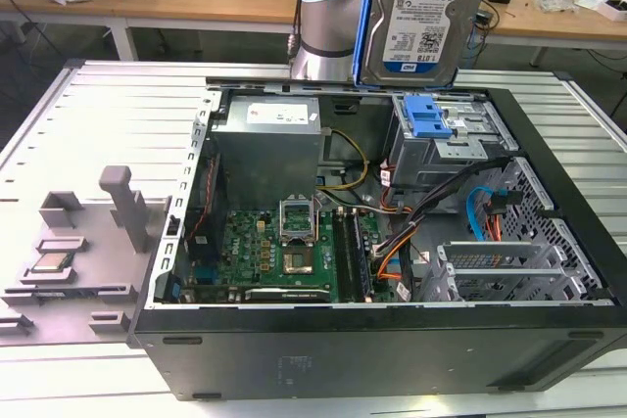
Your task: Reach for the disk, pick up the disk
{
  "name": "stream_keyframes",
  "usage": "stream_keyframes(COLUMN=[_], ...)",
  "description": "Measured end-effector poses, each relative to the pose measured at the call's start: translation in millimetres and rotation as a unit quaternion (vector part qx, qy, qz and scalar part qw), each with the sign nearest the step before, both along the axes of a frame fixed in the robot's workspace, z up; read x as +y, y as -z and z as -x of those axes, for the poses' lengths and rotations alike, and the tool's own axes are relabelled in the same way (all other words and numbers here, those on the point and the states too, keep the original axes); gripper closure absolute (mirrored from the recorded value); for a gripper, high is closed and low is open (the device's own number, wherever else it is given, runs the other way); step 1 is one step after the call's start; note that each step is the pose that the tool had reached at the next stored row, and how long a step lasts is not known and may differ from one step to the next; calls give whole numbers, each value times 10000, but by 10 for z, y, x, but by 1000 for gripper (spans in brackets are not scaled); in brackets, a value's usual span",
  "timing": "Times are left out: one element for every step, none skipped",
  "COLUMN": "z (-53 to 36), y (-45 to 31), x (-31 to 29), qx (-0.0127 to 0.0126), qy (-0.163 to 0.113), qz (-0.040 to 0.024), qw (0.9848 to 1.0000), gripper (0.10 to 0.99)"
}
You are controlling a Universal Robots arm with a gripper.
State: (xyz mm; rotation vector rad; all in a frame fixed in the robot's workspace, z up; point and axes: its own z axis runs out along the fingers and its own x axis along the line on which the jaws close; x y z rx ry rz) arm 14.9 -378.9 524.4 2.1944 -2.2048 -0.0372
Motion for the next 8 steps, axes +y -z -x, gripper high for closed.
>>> stream_keyframes(z=[0, 0, -1, -1, -1, 0, -1, -1], y=[0, 0, -1, 0, 0, 0, 0, 0], x=[0, -1, -11, -23, -36, -57, -78, -99], qx=[0, 0, 0, 0, 0, 0, 0, 0], qy=[0, 0, -1, -1, -1, 0, 0, 0], qz=[0, 0, 0, 0, 0, 0, 0, 0], qw=[10000, 10000, 10000, 10000, 10000, 10000, 10000, 10000], gripper=[722, 722, 722, 722, 722, 722, 722, 722])
